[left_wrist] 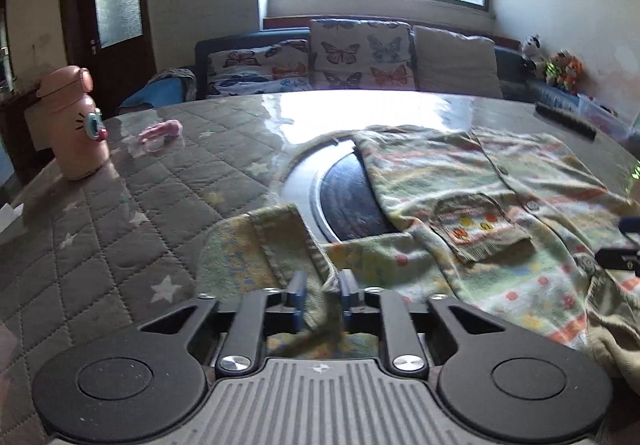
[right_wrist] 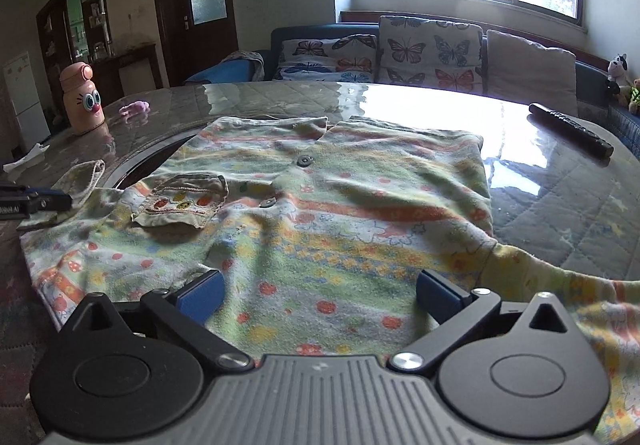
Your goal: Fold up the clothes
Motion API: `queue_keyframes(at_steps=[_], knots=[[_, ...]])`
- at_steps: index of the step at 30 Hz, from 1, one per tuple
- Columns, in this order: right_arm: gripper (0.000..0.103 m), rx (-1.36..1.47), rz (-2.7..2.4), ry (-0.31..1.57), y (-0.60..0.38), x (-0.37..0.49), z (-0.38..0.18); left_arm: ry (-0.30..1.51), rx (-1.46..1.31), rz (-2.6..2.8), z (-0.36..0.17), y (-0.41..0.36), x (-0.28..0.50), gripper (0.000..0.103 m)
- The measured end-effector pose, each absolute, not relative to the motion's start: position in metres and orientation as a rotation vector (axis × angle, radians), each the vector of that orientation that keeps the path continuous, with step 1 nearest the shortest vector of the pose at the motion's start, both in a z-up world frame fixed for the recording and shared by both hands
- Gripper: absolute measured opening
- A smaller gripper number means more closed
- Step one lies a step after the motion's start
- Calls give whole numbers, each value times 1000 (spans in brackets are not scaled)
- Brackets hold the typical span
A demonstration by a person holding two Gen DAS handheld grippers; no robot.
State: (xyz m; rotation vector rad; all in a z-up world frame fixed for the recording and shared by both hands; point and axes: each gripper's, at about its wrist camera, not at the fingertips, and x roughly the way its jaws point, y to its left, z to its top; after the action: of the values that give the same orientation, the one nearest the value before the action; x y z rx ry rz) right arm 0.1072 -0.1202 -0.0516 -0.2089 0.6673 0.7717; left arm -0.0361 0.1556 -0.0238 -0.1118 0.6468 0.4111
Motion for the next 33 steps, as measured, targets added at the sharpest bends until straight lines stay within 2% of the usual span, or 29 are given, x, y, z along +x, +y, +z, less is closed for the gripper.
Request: queue_keyframes(at_steps=[8, 15, 18, 22, 25, 27, 29, 30, 31, 33], knots=[[103, -247, 759, 663, -116, 105, -52, 607, -207, 643, -17, 210, -74, 7], [103, -250, 759, 663, -115, 104, -52, 617, -143, 457, -13, 171, -79, 9], [103, -248, 760, 663, -115, 104, -52, 626, -127, 396, -16, 154, -67, 18], [103, -246, 760, 663, -115, 105, -53, 639, -94, 335, -20, 138, -53, 37], [103, -246, 760, 663, -116, 104, -53, 650, -60, 315, -23, 132, -44, 39], [103, -246, 760, 663, -116, 104, -53, 671, -55, 324, -27, 133, -39, 37], [103, -246, 760, 663, -116, 104, -53, 678, -64, 348, -31, 138, -37, 20], [103, -246, 760, 663, -116, 104, -53, 672, -76, 353, -29, 142, -39, 16], [103, -246, 760, 663, -116, 104, -53, 665, -87, 360, -28, 146, -41, 9], [103, -246, 760, 663, -116, 104, -53, 626, -104, 401, -20, 154, -49, 7]])
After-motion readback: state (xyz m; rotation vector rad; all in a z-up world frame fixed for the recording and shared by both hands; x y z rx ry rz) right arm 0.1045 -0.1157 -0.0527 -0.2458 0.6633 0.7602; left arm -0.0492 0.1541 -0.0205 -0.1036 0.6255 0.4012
